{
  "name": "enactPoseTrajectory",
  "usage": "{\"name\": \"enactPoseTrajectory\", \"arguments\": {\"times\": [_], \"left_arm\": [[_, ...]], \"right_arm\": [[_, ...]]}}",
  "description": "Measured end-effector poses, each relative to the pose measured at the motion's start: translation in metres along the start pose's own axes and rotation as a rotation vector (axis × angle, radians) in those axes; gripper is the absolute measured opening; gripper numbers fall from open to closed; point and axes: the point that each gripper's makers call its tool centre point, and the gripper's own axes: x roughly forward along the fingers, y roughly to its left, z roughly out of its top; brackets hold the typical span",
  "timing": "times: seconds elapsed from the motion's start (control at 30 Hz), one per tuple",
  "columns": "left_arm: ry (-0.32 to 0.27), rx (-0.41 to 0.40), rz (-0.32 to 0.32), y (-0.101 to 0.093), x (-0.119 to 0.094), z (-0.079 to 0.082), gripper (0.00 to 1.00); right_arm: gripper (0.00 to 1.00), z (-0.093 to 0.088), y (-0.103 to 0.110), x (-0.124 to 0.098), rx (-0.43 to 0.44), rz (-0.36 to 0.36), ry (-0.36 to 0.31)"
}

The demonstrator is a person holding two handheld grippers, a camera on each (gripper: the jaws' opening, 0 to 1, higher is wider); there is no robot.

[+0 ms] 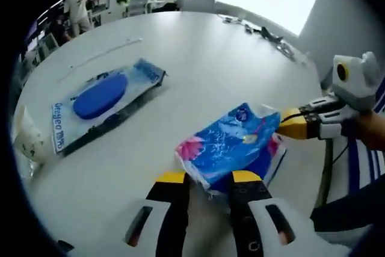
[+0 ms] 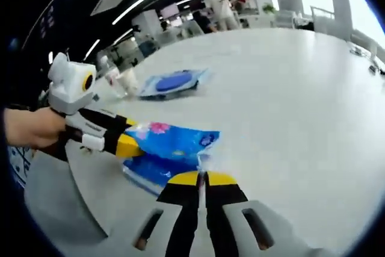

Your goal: Arrange the tabletop items into an orderly group along one side of the table until the central work area is clear of visible clutter.

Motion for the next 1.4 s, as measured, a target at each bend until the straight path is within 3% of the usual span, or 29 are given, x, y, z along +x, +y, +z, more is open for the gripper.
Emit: {"name": "enactPoseTrajectory", "arguments": {"times": [0.17, 0.47, 0.83, 1.07, 1.4], "left_arm": [[-0.056, 0.002, 0.014, -0.005, -0.003, 0.017, 0.09], [-0.147, 0.043, 0.029, -0.016, 0.000, 0.058, 0.04], [-0.214, 0.067, 0.049, -0.025, 0.025, 0.099, 0.04], [-0.237, 0.057, 0.097, -0.005, 0.043, 0.127, 0.03], [-0.278, 0.003, 0.168, 0.038, 0.065, 0.168, 0.02]], "right_arm": [[0.00, 0.011, -0.008, -0.005, -0.005, 0.007, -0.036], [0.00, 0.039, -0.029, -0.020, -0.032, -0.007, -0.113], [0.00, 0.076, -0.079, -0.018, -0.047, -0.040, -0.162], [0.00, 0.101, -0.097, 0.001, -0.074, -0.030, -0.172], [0.00, 0.156, -0.124, 0.045, -0.111, -0.012, -0.216]]}}
